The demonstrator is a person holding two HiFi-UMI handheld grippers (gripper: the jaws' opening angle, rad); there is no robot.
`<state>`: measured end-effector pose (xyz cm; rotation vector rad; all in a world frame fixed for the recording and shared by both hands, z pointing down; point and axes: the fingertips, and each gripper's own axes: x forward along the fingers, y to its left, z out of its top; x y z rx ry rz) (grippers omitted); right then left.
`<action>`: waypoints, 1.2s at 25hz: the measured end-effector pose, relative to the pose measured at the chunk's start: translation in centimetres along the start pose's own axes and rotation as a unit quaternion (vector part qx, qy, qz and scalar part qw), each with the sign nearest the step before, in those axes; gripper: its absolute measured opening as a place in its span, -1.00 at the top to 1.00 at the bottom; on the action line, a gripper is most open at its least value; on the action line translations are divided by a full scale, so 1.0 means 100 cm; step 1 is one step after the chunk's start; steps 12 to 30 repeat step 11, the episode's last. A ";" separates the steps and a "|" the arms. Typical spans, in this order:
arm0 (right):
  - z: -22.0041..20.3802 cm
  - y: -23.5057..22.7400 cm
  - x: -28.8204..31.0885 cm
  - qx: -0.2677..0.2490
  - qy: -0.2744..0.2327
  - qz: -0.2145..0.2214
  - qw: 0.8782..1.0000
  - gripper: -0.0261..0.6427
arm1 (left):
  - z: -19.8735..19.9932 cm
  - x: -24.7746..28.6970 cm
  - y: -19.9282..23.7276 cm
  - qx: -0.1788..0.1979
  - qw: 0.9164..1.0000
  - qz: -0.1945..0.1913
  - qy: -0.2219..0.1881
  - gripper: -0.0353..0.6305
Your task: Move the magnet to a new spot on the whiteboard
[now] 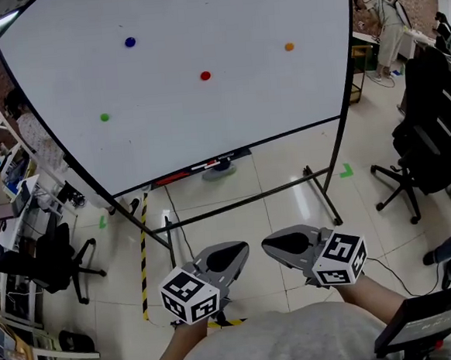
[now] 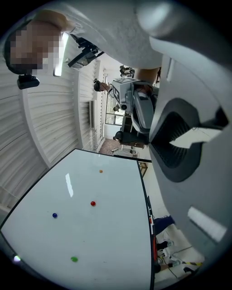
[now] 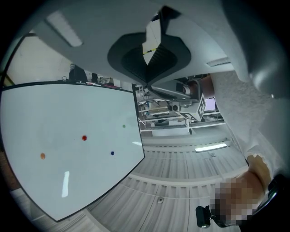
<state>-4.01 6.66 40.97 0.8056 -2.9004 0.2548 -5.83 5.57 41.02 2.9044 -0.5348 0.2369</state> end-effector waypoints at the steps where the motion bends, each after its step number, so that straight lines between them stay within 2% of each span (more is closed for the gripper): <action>1: 0.001 -0.001 -0.001 -0.001 0.001 0.002 1.000 0.91 | 0.001 0.003 0.001 0.000 1.000 0.000 0.000 0.95; 11: 0.011 -0.017 -0.003 -0.014 0.005 0.009 1.000 0.91 | 0.018 0.020 0.006 0.018 1.000 -0.003 0.004 0.95; 30: 0.011 -0.017 -0.003 -0.014 0.005 0.009 1.000 0.91 | 0.018 0.020 0.006 0.018 1.000 -0.003 0.004 0.95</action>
